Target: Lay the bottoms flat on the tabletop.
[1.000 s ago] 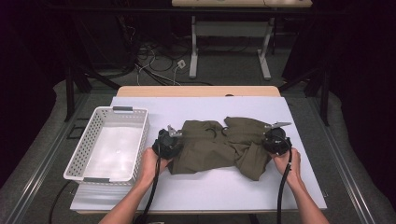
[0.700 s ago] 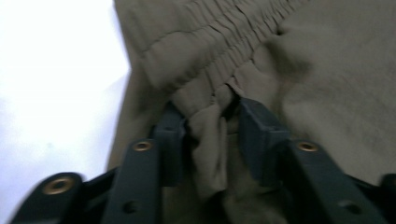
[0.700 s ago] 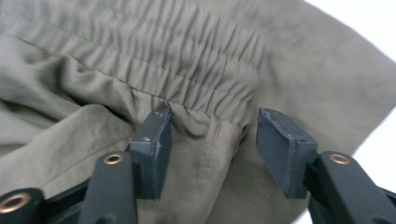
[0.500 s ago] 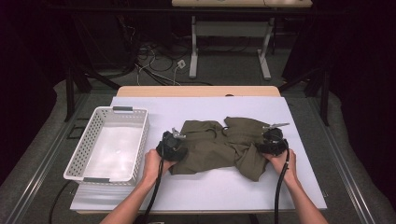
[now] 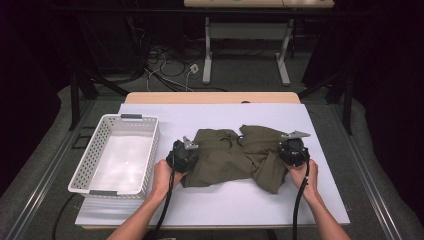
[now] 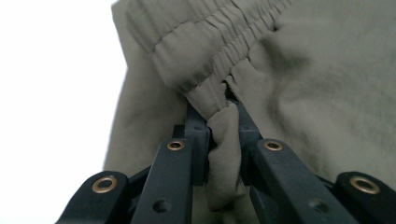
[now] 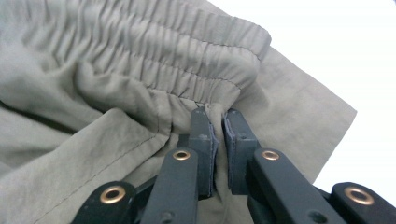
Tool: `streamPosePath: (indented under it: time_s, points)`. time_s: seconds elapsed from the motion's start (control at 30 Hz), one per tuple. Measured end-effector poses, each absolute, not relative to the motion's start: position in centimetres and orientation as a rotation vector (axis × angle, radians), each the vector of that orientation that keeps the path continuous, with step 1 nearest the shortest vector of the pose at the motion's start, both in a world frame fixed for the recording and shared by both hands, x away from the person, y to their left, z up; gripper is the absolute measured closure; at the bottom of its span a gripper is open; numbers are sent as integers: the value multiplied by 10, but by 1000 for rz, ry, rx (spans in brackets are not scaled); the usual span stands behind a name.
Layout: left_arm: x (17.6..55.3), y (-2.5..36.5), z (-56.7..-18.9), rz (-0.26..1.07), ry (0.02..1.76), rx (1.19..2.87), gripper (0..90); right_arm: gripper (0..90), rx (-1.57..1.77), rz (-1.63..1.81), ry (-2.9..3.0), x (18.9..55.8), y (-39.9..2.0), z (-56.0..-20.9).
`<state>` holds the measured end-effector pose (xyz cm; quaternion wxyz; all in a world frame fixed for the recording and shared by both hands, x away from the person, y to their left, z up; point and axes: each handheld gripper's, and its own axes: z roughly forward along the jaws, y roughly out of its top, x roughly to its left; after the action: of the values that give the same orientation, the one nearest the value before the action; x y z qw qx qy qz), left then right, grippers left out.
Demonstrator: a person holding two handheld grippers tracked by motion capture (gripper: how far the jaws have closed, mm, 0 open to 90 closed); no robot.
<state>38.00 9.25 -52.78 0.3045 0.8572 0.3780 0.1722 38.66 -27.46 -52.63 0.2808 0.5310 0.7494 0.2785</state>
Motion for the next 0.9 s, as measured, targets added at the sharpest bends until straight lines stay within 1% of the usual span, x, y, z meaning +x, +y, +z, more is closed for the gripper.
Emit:
streamPosePath:
  time_s: [0.07, 0.33, 0.4, 0.5, 0.57, 0.63, 0.73, 0.9]
  points:
    - [378, 94, -523, 494, 998, 2241, 819, 840, 1420, 798, 1967, 384, -279, -520]
    - [374, 99, -512, 558, 982, 2189, 830, 836, 1370, 870, 1918, 377, -281, -510]
    - [374, 101, -509, 563, 983, 2188, 833, 814, 1335, 887, 1942, 377, -277, -510]
    - [374, 105, -505, 578, 992, 2185, 833, 735, 1352, 841, 2017, 380, -270, -520]
    - [373, 106, -504, 590, 995, 2185, 833, 707, 1364, 797, 2069, 384, -267, -526]
    - [373, 106, -503, 587, 999, 2191, 833, 695, 1369, 763, 2096, 385, -264, -530]
    - [373, 106, -504, 583, 1002, 2200, 833, 680, 1382, 719, 2116, 382, -262, -523]
    - [374, 107, -505, 583, 1001, 2212, 832, 683, 1396, 671, 2126, 377, -262, -514]
